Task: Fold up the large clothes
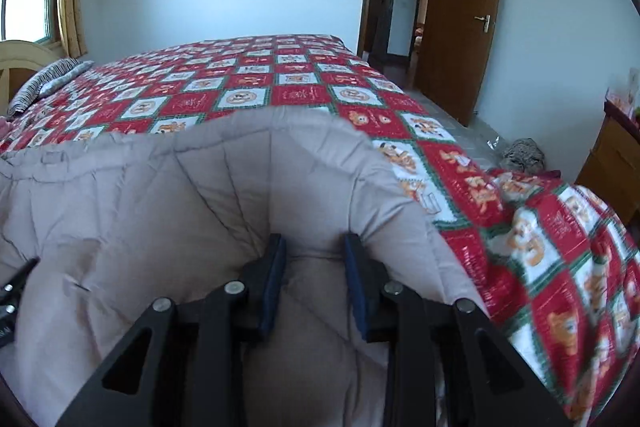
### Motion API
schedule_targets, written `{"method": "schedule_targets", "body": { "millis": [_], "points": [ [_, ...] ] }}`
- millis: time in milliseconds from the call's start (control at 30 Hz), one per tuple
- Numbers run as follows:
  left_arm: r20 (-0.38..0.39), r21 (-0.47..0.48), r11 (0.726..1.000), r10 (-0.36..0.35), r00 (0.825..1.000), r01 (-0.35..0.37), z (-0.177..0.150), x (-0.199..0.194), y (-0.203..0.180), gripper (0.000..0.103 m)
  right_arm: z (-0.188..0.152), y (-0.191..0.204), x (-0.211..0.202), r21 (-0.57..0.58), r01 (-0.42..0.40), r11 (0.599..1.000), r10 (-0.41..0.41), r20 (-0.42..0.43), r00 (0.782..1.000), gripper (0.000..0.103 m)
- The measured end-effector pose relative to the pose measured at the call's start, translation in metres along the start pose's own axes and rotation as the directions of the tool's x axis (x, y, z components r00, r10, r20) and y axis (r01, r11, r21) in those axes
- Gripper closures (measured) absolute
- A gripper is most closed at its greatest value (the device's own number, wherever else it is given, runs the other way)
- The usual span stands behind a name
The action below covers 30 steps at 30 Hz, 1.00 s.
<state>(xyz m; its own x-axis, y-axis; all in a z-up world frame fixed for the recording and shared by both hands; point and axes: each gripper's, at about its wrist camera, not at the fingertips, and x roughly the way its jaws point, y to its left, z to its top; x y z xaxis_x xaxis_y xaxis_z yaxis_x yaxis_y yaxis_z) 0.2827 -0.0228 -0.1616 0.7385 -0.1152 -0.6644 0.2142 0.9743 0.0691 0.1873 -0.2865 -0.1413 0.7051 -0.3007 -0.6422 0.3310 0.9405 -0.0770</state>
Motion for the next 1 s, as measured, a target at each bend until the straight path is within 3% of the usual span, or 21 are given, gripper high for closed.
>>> {"method": "schedule_targets", "body": {
  "millis": [200,400,467,533,633,733,833,1000],
  "points": [
    [-0.001,-0.001,1.000,0.002,1.000,-0.002,-0.001,-0.001,-0.002,0.001,0.002,-0.003,0.013,0.020,-0.036,0.999,0.037,-0.045,0.998,0.070],
    [-0.002,0.000,1.000,0.003,1.000,-0.003,0.000,0.001,-0.003,0.001,0.005,0.010,-0.004,-0.020,0.034,0.999,-0.036,-0.068,0.997,0.072],
    [-0.002,-0.001,1.000,0.003,1.000,-0.003,0.000,0.001,-0.003,0.001,0.007,0.015,-0.040,0.048,-0.061,0.997,0.060,0.022,0.998,0.073],
    [-0.002,0.001,1.000,0.006,1.000,-0.006,0.001,0.002,-0.003,0.001,0.006,0.033,-0.067,0.039,-0.144,0.989,0.140,0.083,0.987,0.073],
    [0.001,-0.006,1.000,-0.006,1.000,0.006,0.000,0.001,-0.002,0.001,0.000,0.066,-0.084,0.001,-0.248,0.969,0.247,0.096,0.964,0.073],
    [0.003,-0.019,0.999,-0.036,0.999,0.036,-0.002,-0.006,0.003,0.001,-0.006,0.086,-0.073,0.052,-0.340,0.939,0.338,0.050,0.940,0.073],
    [0.014,-0.029,0.998,-0.054,0.998,0.054,-0.009,-0.029,0.016,0.001,-0.017,0.095,-0.053,0.070,-0.378,0.923,0.378,0.011,0.926,0.073],
    [0.061,-0.078,0.995,-0.054,0.997,0.059,-0.028,-0.073,0.056,0.001,-0.030,0.100,-0.043,0.012,-0.348,0.937,0.348,0.030,0.937,0.075]
  ]
}}
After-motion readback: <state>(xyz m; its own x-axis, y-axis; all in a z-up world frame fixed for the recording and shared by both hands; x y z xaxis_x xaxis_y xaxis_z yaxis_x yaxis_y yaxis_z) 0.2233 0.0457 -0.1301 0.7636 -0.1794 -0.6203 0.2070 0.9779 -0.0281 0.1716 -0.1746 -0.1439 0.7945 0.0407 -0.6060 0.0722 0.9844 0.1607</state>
